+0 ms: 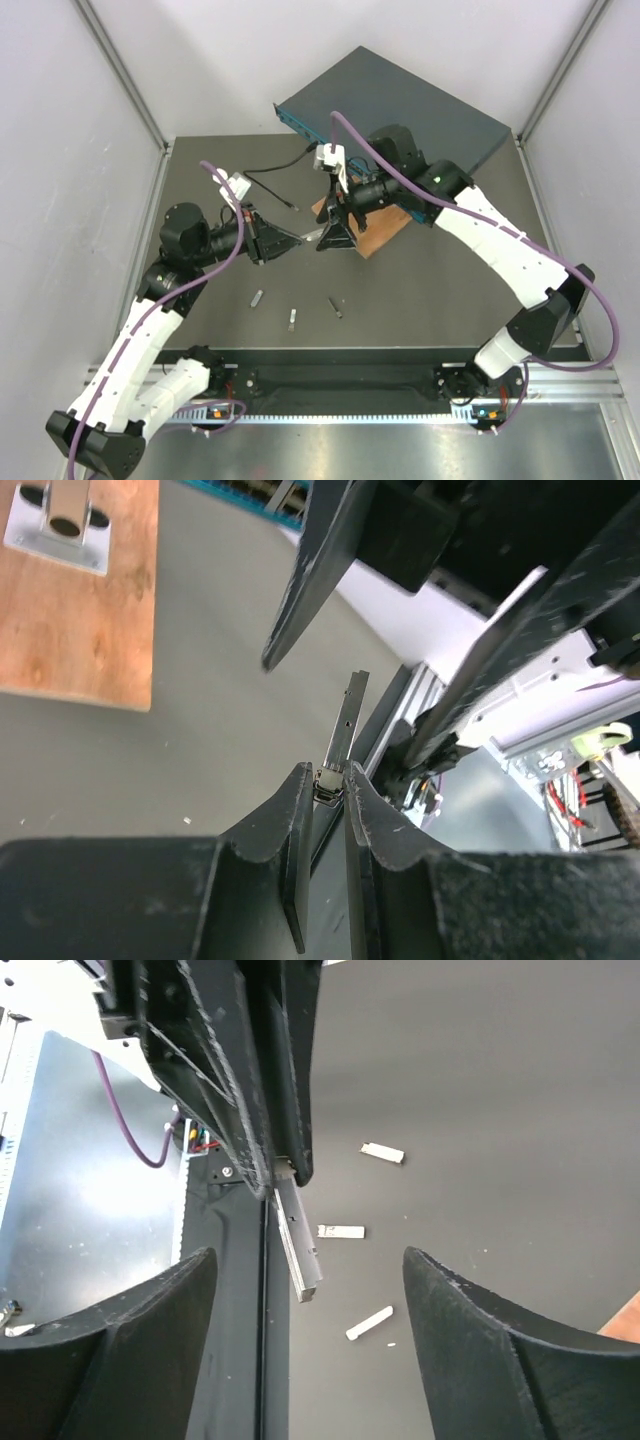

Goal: Insert the plug into the switch port

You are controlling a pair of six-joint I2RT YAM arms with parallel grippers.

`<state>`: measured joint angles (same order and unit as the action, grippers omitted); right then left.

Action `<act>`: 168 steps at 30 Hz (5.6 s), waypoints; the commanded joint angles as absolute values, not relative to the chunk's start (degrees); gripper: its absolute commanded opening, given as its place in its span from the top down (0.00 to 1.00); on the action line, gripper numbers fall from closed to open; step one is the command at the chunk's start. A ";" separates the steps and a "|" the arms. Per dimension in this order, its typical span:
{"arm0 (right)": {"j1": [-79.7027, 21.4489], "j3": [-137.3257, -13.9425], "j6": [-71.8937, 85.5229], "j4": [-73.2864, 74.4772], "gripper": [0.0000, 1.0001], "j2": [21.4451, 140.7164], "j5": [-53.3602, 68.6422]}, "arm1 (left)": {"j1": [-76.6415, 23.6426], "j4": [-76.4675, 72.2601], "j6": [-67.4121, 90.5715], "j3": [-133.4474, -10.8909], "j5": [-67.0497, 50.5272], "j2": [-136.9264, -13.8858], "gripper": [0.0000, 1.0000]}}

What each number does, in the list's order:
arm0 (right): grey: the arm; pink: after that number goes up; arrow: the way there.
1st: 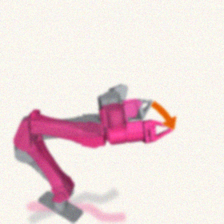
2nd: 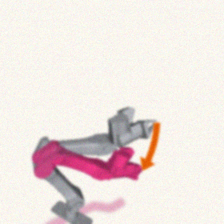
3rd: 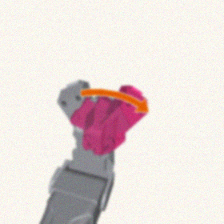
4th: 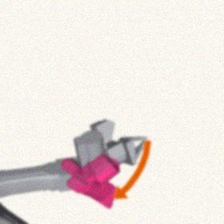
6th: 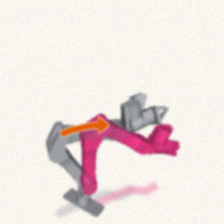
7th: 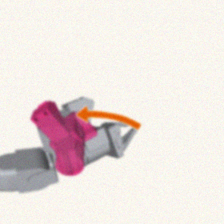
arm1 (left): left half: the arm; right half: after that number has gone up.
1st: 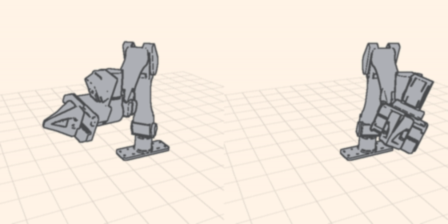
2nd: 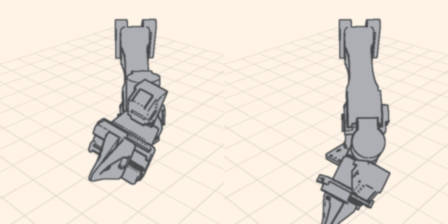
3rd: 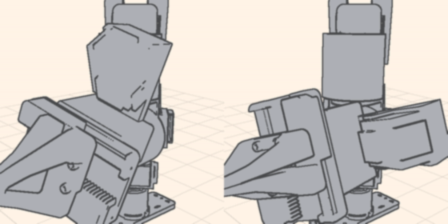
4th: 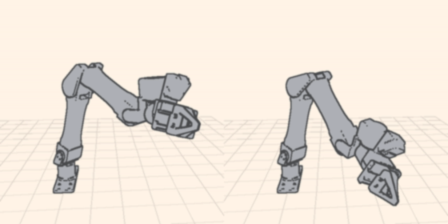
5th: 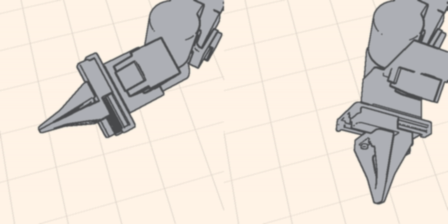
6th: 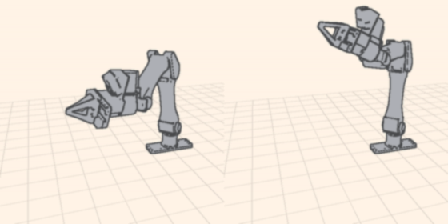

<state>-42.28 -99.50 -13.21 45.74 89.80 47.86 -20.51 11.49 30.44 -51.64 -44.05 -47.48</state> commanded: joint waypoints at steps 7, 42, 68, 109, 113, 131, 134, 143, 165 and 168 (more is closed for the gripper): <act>-42.54 -98.97 -9.85 42.10 0.55 90.44 51.85 | -20.57 2.38 35.15 -50.36 -44.30 -45.97 1.00; -43.77 -85.43 24.17 16.70 1.00 93.69 58.36 | -20.57 31.29 -39.11 -53.61 -41.13 -38.76 0.43; -44.91 -87.01 28.74 14.68 1.00 97.73 57.48 | -20.65 35.86 -49.04 -53.00 -41.31 -42.98 0.59; -36.48 -110.47 9.68 30.84 0.16 92.20 52.21 | -21.01 33.57 -17.50 -55.89 -37.36 -43.84 1.00; -33.06 -116.19 7.56 32.69 0.09 90.97 50.28 | -21.01 35.33 -13.45 -61.07 -34.02 -50.61 1.00; 16.33 -87.64 20.75 34.62 0.00 64.61 50.01 | -27.51 38.94 -10.29 -92.01 -18.02 -80.41 1.00; 19.86 -84.21 19.95 37.70 0.00 63.99 49.22 | -27.86 37.18 -6.07 -93.86 -16.18 -82.61 1.00; 20.57 -70.41 29.61 26.66 0.00 65.48 50.80 | -28.12 37.52 -8.08 -97.12 -15.90 -85.43 1.00; 14.86 -56.34 53.43 -12.83 0.15 70.49 58.10 | -30.23 36.83 -10.55 -98.17 -10.47 -90.52 1.00; 14.07 -56.25 53.35 -13.10 0.35 70.23 57.74 | -31.11 36.48 -9.76 -99.23 -9.06 -91.66 1.00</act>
